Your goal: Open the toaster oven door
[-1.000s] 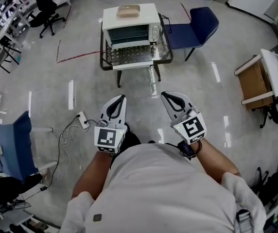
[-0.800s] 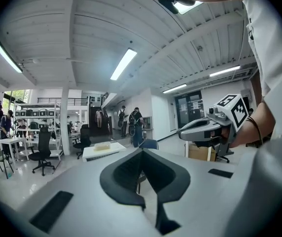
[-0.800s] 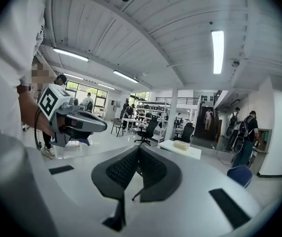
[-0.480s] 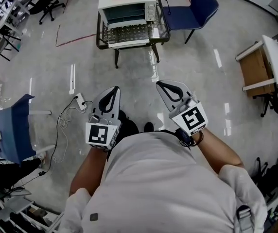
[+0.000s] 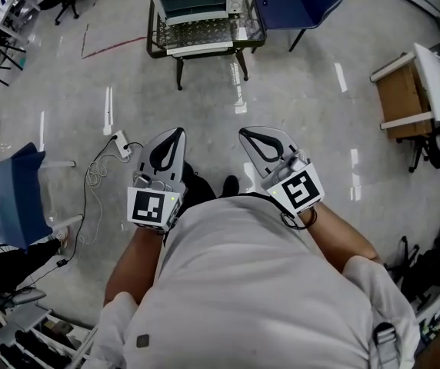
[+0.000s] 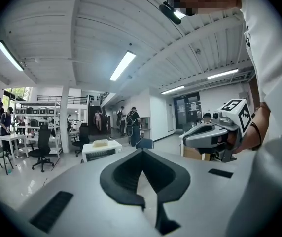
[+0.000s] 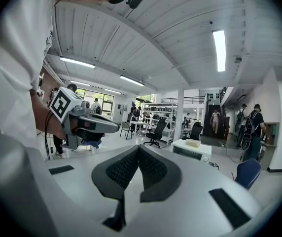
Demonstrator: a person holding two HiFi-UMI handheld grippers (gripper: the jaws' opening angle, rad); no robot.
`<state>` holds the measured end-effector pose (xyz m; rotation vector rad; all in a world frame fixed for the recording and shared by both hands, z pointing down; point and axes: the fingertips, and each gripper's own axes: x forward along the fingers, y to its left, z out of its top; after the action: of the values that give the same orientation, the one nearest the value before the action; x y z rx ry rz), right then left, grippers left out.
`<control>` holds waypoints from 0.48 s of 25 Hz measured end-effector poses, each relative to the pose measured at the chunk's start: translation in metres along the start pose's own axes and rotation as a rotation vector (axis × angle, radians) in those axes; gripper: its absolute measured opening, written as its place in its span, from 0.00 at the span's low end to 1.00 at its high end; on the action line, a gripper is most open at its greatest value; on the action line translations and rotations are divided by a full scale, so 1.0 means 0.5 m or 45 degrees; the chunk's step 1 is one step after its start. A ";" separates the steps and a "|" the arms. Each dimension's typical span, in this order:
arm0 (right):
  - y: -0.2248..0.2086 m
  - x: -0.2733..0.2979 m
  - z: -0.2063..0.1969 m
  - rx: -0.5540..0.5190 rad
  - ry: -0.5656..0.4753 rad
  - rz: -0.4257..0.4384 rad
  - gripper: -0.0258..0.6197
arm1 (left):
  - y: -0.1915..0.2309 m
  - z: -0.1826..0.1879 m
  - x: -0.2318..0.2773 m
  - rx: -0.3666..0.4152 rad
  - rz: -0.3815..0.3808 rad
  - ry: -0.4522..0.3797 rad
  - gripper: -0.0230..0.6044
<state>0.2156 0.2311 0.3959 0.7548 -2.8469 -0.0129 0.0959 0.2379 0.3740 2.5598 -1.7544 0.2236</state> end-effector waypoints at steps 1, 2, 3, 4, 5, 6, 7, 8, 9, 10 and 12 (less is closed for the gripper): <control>0.002 0.000 -0.001 0.004 0.001 -0.005 0.07 | 0.000 0.000 0.001 0.005 -0.001 0.000 0.06; 0.004 -0.001 -0.001 0.008 0.002 -0.009 0.07 | -0.001 0.001 0.001 0.006 -0.003 -0.002 0.06; 0.005 -0.001 -0.002 0.012 0.003 -0.011 0.07 | -0.002 0.003 0.001 0.003 -0.003 -0.005 0.06; 0.005 -0.001 -0.001 0.013 0.003 -0.012 0.07 | -0.002 0.004 0.002 0.001 -0.003 -0.007 0.06; 0.005 0.000 0.001 0.012 0.000 -0.012 0.07 | -0.003 0.005 0.004 0.000 -0.004 -0.007 0.06; 0.003 0.000 0.003 0.011 -0.005 -0.013 0.07 | -0.004 0.006 0.006 0.000 -0.006 -0.007 0.06; 0.002 0.000 0.005 0.011 -0.007 -0.014 0.07 | -0.007 0.005 0.008 0.000 -0.011 -0.008 0.06; 0.002 -0.001 0.005 0.011 -0.006 -0.016 0.07 | -0.009 0.003 0.009 -0.001 -0.016 -0.009 0.06; 0.002 -0.001 0.005 0.009 -0.003 -0.018 0.07 | -0.010 0.003 0.009 -0.002 -0.020 -0.010 0.06; 0.003 0.001 0.004 0.007 -0.001 -0.018 0.07 | -0.009 0.003 0.008 -0.003 -0.022 -0.010 0.06; 0.003 0.004 0.004 0.012 -0.012 -0.019 0.07 | -0.007 0.004 0.006 0.002 -0.023 -0.007 0.06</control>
<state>0.2126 0.2313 0.3943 0.7801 -2.8521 -0.0055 0.1005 0.2361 0.3727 2.5791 -1.7324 0.2183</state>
